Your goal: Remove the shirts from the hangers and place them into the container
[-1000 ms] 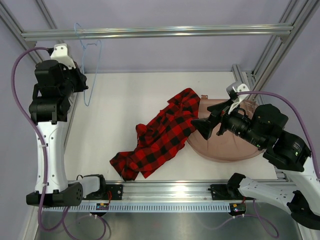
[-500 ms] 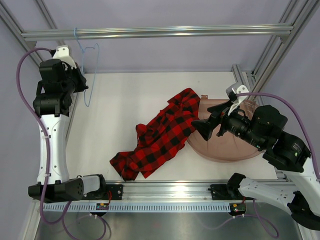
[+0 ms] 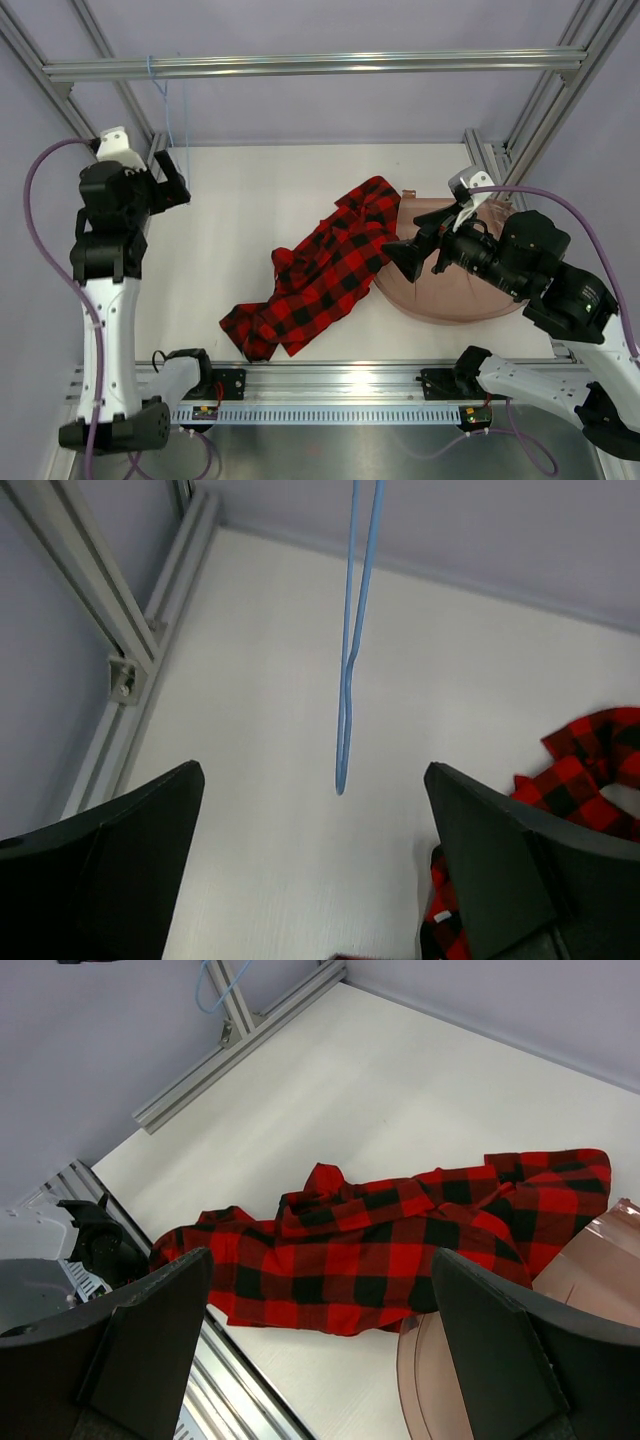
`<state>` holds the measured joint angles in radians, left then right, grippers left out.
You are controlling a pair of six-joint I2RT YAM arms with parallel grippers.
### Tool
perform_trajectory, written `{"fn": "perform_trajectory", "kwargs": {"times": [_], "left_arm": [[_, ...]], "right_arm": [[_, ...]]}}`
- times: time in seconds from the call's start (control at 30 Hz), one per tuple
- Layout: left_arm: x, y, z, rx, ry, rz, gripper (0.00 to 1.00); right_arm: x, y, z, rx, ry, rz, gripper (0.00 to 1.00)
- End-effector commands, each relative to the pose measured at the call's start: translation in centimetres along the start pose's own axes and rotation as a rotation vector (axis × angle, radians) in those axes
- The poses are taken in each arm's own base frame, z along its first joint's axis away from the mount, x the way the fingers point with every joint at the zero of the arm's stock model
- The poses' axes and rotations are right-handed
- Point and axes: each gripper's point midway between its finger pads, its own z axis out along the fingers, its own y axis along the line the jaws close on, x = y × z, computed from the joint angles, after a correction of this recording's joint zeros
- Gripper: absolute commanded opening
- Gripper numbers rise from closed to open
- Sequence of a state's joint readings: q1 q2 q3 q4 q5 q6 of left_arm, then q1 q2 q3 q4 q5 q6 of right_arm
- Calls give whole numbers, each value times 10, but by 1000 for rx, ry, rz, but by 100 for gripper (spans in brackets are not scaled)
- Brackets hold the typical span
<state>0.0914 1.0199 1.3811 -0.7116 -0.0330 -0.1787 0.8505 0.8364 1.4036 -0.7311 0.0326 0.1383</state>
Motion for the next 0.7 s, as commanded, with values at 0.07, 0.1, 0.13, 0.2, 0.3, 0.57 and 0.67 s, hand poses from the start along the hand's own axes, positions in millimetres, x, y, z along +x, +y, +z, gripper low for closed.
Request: {"fn": "perform_trajectory", "kwargs": {"times": [0.07,0.1,0.13,0.2,0.3,0.57,0.67], "left_arm": [[-80,-30,-103,189,-440,-22,99],[-79,-47,-114,291,-443,-32,99],[-65,-82,-122,500,-377,-2,99],[-47,-111,-123,682,-269,-56,99],[12,-152,-106,859,-52,-34,99],[132,-206,-27,771,285,69,99],[167,-208,-5,703,362,120,99]], "right_arm": [[-9,7,-3,-33,-26,4,100],[-11,8,-4,-33,-32,6,99],[-13,8,-4,-34,-37,7,100],[-16,7,-5,-28,-39,9,99],[-16,7,-3,-22,-38,17,100],[-10,9,3,-31,-21,32,100],[-5,8,3,-31,-13,33,99]]}}
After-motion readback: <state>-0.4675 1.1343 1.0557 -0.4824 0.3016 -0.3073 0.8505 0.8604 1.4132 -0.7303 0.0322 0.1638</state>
